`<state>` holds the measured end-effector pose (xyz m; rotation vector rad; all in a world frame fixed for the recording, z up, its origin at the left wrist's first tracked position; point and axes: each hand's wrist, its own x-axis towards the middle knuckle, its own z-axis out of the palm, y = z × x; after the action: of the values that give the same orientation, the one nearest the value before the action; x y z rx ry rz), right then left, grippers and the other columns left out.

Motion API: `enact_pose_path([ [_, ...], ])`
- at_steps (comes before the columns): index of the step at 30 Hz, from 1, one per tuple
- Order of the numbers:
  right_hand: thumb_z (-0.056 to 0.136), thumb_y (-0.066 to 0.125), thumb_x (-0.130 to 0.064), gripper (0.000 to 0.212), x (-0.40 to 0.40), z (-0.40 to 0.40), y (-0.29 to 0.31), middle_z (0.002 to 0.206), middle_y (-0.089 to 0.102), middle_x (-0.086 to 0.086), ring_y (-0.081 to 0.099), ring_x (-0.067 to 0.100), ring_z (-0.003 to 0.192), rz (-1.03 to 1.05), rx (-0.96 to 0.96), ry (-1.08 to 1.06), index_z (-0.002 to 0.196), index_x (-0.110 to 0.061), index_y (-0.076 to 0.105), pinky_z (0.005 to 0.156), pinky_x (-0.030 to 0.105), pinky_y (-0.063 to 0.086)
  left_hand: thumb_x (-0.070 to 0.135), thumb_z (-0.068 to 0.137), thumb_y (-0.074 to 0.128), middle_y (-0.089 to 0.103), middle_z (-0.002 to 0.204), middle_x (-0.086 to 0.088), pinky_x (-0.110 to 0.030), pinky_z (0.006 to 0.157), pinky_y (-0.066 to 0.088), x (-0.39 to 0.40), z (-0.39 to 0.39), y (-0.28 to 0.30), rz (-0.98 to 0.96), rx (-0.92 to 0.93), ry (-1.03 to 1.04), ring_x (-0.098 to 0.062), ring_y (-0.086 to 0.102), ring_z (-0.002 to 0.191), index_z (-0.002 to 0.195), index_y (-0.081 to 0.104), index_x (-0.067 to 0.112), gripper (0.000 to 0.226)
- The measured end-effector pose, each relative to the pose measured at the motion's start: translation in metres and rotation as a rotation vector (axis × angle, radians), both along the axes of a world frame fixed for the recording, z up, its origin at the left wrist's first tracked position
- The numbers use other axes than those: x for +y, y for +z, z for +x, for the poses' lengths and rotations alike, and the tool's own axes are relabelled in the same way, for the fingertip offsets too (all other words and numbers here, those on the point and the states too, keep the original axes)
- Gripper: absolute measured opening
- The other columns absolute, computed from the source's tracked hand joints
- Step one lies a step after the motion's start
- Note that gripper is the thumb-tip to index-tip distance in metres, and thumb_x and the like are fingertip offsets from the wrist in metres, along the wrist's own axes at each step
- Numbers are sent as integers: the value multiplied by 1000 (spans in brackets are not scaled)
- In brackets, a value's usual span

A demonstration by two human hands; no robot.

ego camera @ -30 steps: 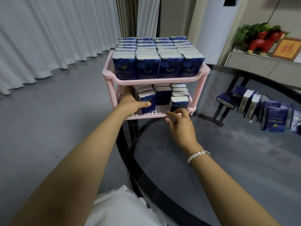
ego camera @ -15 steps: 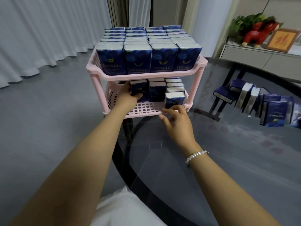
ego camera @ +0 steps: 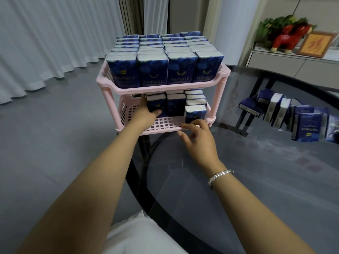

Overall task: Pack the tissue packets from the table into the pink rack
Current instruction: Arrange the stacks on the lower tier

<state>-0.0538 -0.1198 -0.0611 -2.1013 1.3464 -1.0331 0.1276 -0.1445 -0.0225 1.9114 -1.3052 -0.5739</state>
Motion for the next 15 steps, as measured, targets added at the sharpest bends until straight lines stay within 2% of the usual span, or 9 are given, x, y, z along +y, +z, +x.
enact_pose_path([
  [10,88,62,-30,35,1,0,1,108,41,-10,49,9,85,4,-8,1,119,-14,63,81,18,41,21,90,62,47,141,-6,-24,90,31,13,-7,4,-65,101,40,-27,44,128,144,26,16,65],
  [15,89,61,-30,36,3,-1,2,107,43,-9,48,8,83,12,-22,10,121,-14,62,80,15,39,26,90,61,52,136,-4,-23,92,32,31,-19,6,-121,96,82,-23,47,126,137,39,15,53],
])
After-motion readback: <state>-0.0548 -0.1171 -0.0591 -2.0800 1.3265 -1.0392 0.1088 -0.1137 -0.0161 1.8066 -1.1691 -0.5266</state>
